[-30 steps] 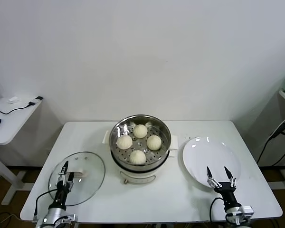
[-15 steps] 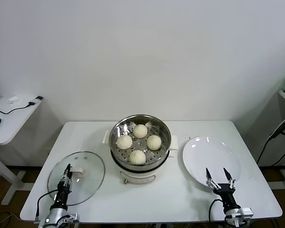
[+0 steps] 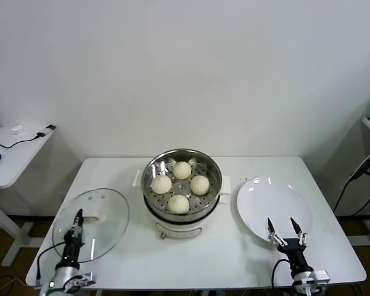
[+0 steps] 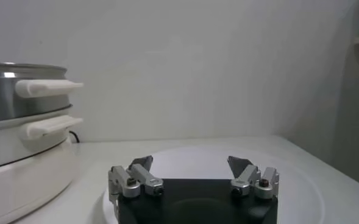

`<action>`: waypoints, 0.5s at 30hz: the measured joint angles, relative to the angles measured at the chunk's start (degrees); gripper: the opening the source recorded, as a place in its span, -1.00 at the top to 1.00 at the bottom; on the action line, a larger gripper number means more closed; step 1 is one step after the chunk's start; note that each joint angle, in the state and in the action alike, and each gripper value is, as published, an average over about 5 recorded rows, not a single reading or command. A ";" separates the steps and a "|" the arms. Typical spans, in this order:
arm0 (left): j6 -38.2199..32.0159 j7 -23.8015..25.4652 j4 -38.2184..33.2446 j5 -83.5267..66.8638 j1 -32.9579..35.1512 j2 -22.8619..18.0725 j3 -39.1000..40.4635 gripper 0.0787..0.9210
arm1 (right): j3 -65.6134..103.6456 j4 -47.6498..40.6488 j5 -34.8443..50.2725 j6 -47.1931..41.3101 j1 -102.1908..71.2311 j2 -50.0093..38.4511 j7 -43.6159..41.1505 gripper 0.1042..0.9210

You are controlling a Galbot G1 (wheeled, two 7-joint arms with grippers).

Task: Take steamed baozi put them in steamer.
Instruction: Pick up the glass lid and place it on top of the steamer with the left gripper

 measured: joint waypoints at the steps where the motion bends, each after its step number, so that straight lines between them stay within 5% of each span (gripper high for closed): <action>1: 0.38 0.82 -1.39 -0.86 0.50 0.52 -0.29 0.86 | 0.01 -0.03 -0.15 -0.11 0.05 0.02 0.10 -0.76; 15: 17.00 20.42 -24.88 -12.26 2.72 9.55 0.08 0.86 | -0.45 0.20 -3.38 -1.60 0.82 0.92 1.55 -0.76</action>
